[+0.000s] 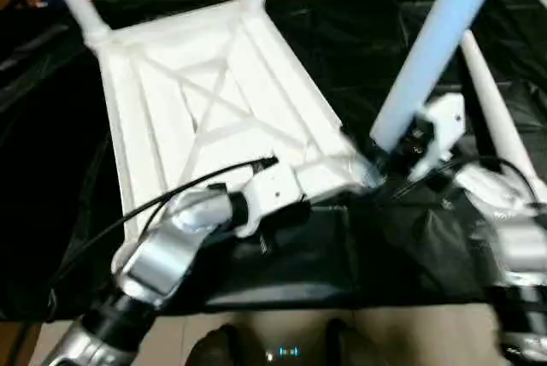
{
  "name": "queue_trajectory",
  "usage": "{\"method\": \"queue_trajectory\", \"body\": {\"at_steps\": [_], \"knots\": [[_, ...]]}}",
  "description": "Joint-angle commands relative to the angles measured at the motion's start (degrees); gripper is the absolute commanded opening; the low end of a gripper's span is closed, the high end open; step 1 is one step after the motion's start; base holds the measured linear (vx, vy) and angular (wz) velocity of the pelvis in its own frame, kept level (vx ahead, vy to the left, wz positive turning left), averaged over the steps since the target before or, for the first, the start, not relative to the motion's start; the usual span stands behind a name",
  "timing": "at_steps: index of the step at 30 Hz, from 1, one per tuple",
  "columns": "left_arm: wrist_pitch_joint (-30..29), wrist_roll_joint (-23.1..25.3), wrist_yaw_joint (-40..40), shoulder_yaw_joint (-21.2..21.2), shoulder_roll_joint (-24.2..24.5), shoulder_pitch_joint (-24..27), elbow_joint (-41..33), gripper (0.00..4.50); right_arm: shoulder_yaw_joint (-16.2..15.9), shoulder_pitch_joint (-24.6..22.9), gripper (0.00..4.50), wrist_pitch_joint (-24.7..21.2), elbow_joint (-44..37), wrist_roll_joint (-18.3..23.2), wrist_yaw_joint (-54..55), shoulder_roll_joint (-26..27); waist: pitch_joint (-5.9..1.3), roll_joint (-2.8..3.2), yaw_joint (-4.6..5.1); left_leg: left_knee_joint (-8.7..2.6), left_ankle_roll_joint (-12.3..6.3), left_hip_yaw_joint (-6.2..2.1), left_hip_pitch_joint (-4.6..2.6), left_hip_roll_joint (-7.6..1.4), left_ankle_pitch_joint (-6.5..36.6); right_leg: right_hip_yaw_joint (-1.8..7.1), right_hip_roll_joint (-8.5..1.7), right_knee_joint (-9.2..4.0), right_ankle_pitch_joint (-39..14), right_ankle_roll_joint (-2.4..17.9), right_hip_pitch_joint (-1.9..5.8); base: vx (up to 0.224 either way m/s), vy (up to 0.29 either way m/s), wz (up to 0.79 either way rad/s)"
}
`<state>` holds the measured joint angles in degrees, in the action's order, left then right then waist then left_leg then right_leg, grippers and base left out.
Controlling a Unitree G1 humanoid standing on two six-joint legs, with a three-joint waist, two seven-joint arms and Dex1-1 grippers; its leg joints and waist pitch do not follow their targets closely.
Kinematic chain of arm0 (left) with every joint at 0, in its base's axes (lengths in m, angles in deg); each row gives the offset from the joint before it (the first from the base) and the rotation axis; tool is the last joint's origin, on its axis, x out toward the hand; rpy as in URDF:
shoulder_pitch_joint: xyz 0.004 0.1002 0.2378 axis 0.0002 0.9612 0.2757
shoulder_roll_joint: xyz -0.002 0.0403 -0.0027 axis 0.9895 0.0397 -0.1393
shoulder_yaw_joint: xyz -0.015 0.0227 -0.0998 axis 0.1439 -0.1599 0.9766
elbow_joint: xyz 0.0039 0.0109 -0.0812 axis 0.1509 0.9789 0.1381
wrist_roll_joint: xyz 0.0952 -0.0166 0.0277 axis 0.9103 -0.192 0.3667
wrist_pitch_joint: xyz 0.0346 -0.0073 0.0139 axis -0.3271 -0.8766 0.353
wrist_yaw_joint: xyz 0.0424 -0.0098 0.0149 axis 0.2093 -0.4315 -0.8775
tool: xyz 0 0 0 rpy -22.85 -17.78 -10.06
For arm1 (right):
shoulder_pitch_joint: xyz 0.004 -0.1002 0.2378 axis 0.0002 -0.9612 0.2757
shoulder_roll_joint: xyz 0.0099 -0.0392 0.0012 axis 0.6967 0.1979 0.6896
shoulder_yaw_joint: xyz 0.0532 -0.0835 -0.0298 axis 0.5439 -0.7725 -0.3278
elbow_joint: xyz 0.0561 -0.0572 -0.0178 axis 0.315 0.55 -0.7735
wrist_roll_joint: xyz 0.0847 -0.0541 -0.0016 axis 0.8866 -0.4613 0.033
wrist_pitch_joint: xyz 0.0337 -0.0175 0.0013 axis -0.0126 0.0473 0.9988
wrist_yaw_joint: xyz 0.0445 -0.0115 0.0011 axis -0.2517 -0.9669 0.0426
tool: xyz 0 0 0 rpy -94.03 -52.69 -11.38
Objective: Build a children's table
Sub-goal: Rotate leg to tighten
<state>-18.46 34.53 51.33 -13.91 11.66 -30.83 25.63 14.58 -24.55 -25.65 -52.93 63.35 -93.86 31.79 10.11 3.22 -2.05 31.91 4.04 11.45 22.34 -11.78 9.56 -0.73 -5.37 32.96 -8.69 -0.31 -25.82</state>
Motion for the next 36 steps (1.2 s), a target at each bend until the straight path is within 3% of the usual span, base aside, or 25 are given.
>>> {"method": "queue_trajectory", "body": {"at_steps": [1,2,4,10,19,24,27,28,36], "knots": [[0.31,-0.50,3.04,-3.29,0.98,2.42,0.54,0.00,1.86,-0.92,3.90,-2.72,-2.95,2.57,-4.07,-3.03,-4.24,-1.21,0.24,-2.67,-9.21,0.17,-1.08,-0.50,4.44,0.88,-0.71,-2.11,-0.11,15.86,3.82,0.000,0.000,0.00],[0.49,-0.58,3.23,-3.19,1.13,2.63,0.42,0.00,1.79,-1.46,3.90,-3.76,-3.59,3.17,-5.82,-4.47,-4.14,-1.54,0.21,-2.65,-9.38,0.28,-1.03,-0.48,4.63,0.90,-0.73,-2.29,-1.13,15.63,3.79,0.000,0.000,0.00],[1.00,-0.53,3.46,-3.00,1.38,3.06,0.50,0.00,1.16,-2.89,3.90,-5.41,-3.99,3.62,-10.16,-8.13,-4.07,-1.67,0.14,-2.68,-9.36,0.20,-0.91,-0.50,5.12,0.92,-0.90,-2.36,-3.23,15.22,3.83,0.000,0.000,0.00],[0.94,-0.94,3.52,-3.06,1.71,3.32,0.13,0.00,0.64,-3.92,3.90,-7.38,-3.88,4.87,-13.97,-10.93,-3.95,-2.17,0.40,-2.67,-8.51,0.18,-0.86,-0.47,7.13,0.98,-1.08,-2.92,-9.45,13.71,3.58,0.000,0.000,0.00],[1.26,-1.31,4.62,-3.11,1.77,3.48,-0.19,0.00,1.01,-2.30,3.73,-7.50,-1.15,6.18,-15.61,-10.42,-4.12,-1.80,0.31,-2.30,-10.32,0.23,-0.89,-0.44,3.95,0.90,-0.89,-2.45,-4.93,15.13,3.56,0.000,0.000,0.00],[1.64,-1.12,5.20,-4.14,1.78,3.24,0.13,0.00,-0.69,-1.04,3.25,-6.82,1.17,5.23,-17.58,-9.91,-4.13,-1.81,0.20,-2.29,-10.36,0.18,-0.99,-0.52,3.90,0.84,-0.84,-2.31,-4.67,15.81,3.57,0.000,0.000,0.00],[1.63,-1.03,5.29,-4.24,1.78,3.09,0.13,0.00,-0.80,-0.20,2.97,-7.17,1.77,5.73,-18.57,-10.32,-4.10,-1.77,0.16,-2.29,-10.27,0.21,-1.03,-0.55,4.21,0.84,-0.86,-2.35,-4.95,15.97,3.54,0.000,0.000,0.00],[1.57,-1.02,5.30,-4.26,1.74,3.05,0.10,0.00,-0.78,-0.01,2.82,-7.26,1.90,5.91,-18.88,-10.51,-4.06,-2.12,0.17,-2.31,-10.20,0.22,-0.95,-0.54,4.33,0.87,-0.88,-2.34,-5.08,15.85,3.63,0.000,0.000,0.00],[1.63,-0.73,5.19,-4.27,1.46,2.93,0.38,0.00,-0.55,0.46,2.16,-7.35,2.84,5.91,-20.30,-10.66,-4.11,-2.17,0.16,-2.20,-10.78,0.23,-0.97,-0.52,3.40,0.91,-0.92,-2.23,-4.89,15.78,3.58,0.000,0.000,0.00]]}}
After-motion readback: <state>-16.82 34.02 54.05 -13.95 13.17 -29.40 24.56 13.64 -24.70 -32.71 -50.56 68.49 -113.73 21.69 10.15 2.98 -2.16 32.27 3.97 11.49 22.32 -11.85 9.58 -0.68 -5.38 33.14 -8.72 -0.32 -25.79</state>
